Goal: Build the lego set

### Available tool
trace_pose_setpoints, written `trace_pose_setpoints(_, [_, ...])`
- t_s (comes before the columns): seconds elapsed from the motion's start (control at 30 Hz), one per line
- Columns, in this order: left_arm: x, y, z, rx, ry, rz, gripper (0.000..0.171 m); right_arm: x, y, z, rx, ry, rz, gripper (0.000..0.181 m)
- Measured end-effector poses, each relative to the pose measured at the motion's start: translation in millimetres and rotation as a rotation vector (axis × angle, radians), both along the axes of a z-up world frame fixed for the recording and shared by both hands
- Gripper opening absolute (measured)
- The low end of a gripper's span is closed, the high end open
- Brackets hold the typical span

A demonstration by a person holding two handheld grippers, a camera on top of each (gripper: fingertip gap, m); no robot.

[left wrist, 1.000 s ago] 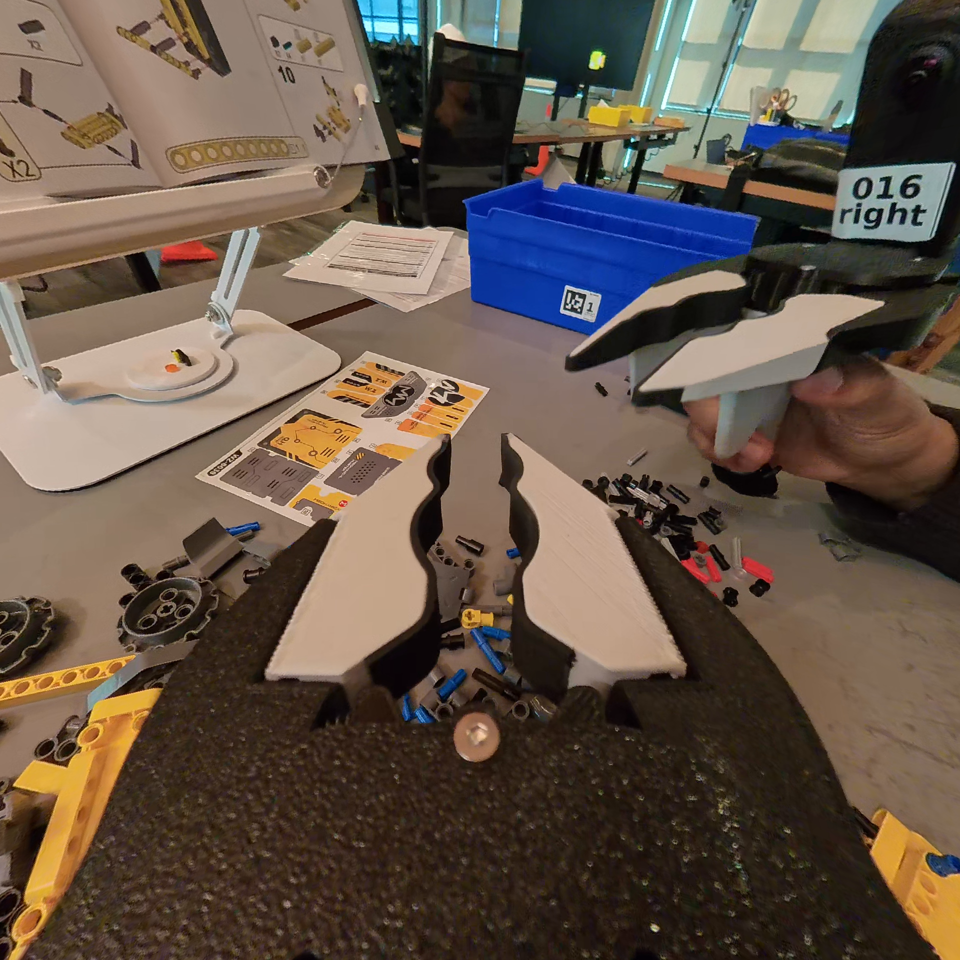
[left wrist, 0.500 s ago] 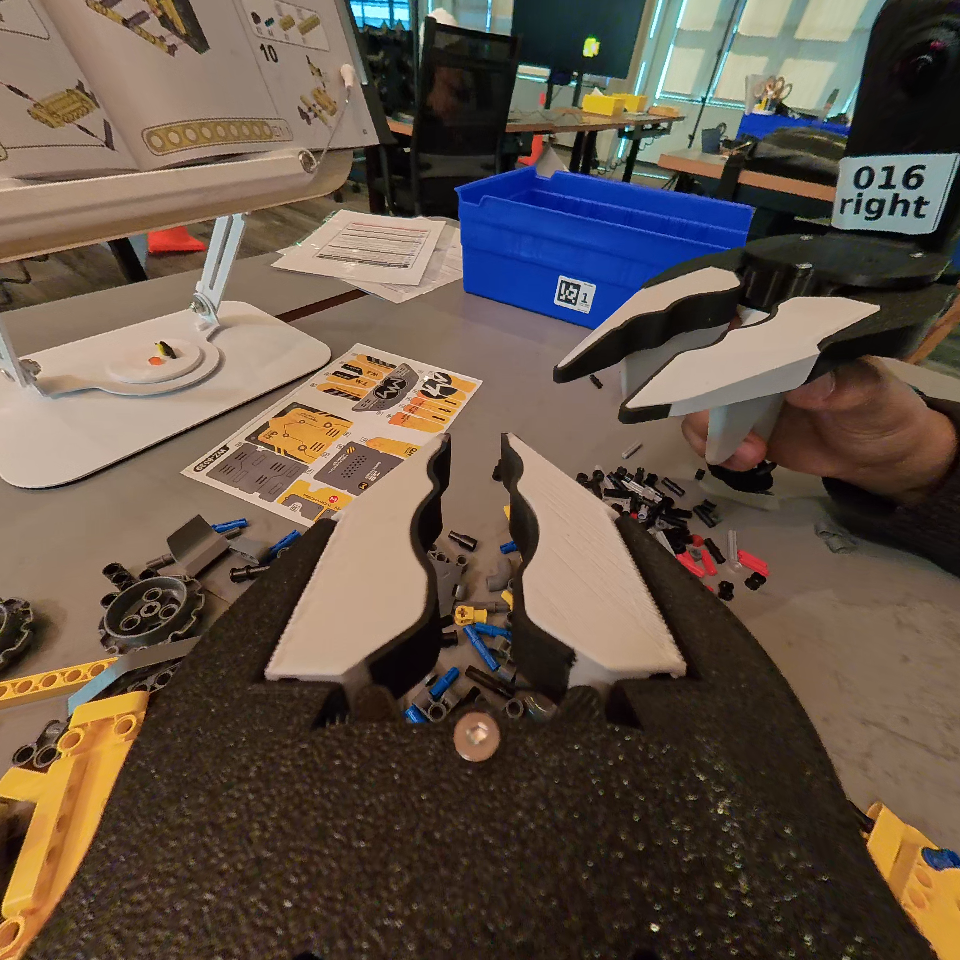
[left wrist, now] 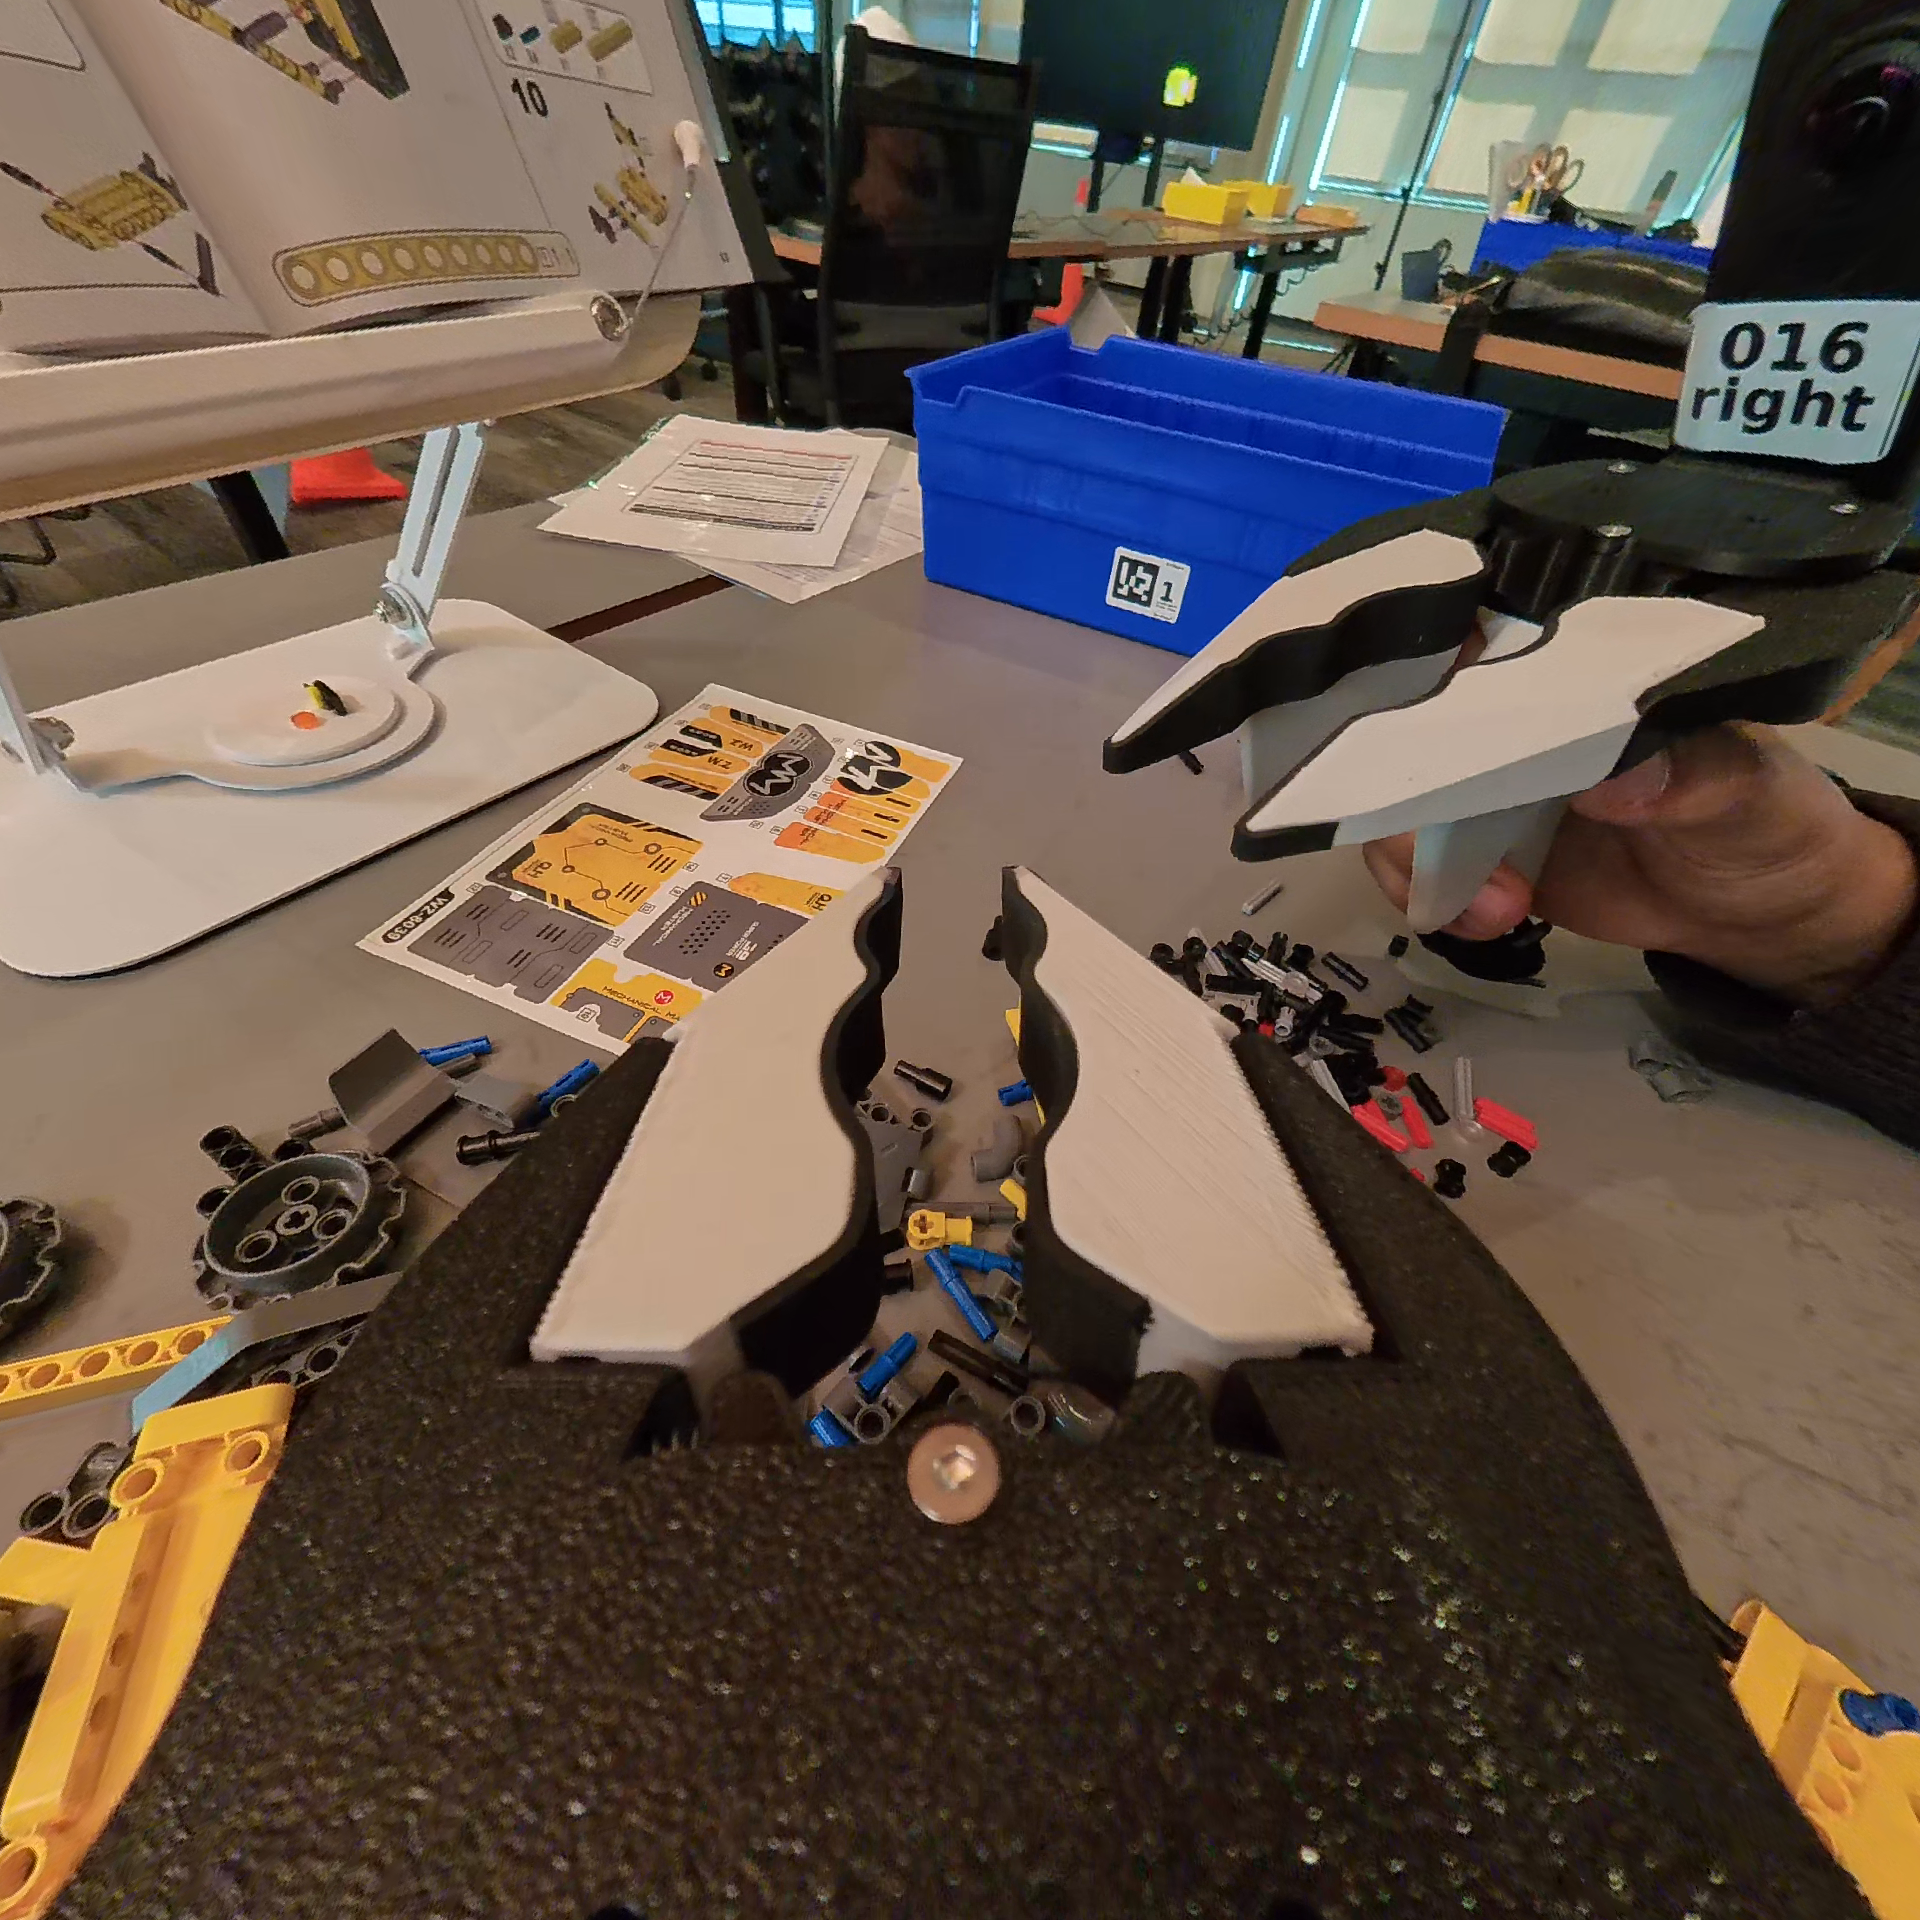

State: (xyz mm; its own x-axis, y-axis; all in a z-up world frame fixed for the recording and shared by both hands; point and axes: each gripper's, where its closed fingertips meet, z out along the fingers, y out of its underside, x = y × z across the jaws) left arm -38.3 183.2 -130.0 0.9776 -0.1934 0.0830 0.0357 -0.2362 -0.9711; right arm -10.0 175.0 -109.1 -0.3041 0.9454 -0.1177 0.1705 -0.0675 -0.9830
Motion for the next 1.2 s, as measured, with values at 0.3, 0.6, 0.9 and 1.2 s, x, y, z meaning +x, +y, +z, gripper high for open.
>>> trace_pose_setpoints(0.3, [-10.0, -1.6, 4.6, 0.015, -0.033, 0.026, 0.019, 75.5, 34.0, 107.3, 0.085, 0.342, -0.241, 0.016])
trace_pose_setpoints(0.6, [-9.9, -10.1, 29.8, 0.084, -0.019, 0.030, 0.019, 175.5, 10.9, -29.4, 0.186, -0.378, -0.405, 0.013])
trace_pose_setpoints(0.9, [-26.5, -13.5, 18.2, 0.080, 0.007, 0.101, 0.019, 209.4, -11.5, -109.6, 0.053, -0.484, -0.557, 0.020])
trace_pose_setpoints(1.2, [-35.1, -24.3, 17.7, 0.104, -0.013, 0.158, 0.019, 201.6, -9.4, -114.3, 0.120, -0.526, -0.545, 0.008])
